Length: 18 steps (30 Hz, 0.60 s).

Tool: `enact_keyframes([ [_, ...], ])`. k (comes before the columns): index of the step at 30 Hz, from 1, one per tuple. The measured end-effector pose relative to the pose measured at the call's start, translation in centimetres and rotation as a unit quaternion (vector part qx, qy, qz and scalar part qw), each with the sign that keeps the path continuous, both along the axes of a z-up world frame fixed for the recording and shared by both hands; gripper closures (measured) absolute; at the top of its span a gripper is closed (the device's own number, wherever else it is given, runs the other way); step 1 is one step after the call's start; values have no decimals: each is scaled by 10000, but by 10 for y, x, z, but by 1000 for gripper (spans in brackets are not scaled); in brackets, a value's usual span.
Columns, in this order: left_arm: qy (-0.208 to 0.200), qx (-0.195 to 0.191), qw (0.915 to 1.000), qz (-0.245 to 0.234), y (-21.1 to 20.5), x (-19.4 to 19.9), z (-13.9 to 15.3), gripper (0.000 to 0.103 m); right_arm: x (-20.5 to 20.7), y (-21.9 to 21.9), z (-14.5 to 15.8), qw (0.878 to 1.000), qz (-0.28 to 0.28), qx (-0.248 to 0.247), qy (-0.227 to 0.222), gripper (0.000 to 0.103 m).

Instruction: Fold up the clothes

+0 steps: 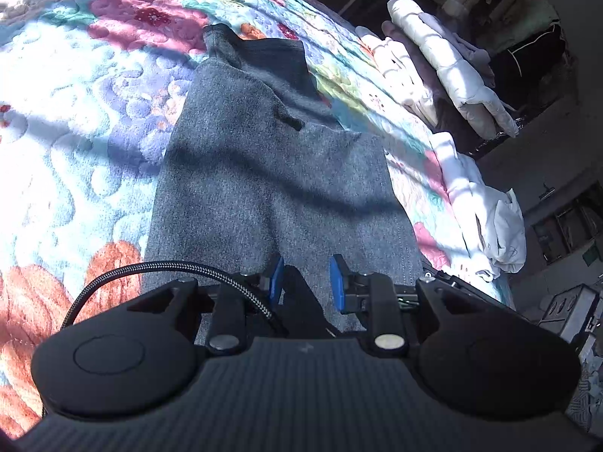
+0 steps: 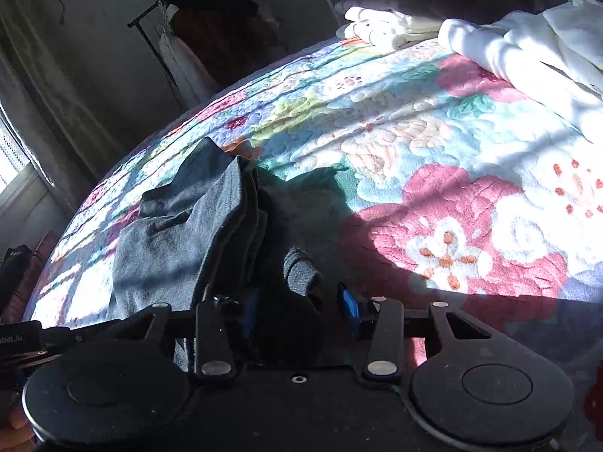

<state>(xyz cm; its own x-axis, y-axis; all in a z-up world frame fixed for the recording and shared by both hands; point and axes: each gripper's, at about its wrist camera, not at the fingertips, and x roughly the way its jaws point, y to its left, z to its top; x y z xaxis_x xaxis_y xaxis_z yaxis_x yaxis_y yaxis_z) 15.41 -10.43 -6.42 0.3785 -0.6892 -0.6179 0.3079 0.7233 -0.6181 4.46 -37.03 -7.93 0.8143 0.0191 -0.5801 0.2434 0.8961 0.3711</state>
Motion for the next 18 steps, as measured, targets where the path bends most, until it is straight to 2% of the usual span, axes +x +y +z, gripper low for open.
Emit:
enact_keyframes([
  [2, -24, -101, 9999, 91, 5, 0, 2, 78, 1, 27, 12, 9941, 326, -996, -266, 95],
  [3, -42, -158, 9998, 133, 7, 0, 3, 78, 0, 45, 19, 9827, 594, -1698, -443, 95],
  [4, -72, -226, 9996, 170, 9, 0, 5, 78, -3, 63, 24, 9650, 956, -2358, -634, 95],
  [5, -102, -295, 9993, 206, 11, 0, 6, 78, -6, 77, 23, 9518, 1308, -2680, -718, 95],
  [8, -133, -413, 9987, 272, 14, -1, 8, 75, -10, 107, 17, 9238, 2200, -3049, -726, 95],
  [10, -119, -361, 9989, 268, 13, -1, 7, 75, -15, 117, 11, 9144, 2334, -3241, -656, 95],
  [15, -75, -166, 9993, 320, 14, -1, 3, 74, -16, 109, 13, 9177, 2155, -3277, -626, 95],
  [18, -55, -110, 9992, 379, 16, -1, 1, 72, -16, 96, 21, 9212, 1842, -3361, -668, 97],
])
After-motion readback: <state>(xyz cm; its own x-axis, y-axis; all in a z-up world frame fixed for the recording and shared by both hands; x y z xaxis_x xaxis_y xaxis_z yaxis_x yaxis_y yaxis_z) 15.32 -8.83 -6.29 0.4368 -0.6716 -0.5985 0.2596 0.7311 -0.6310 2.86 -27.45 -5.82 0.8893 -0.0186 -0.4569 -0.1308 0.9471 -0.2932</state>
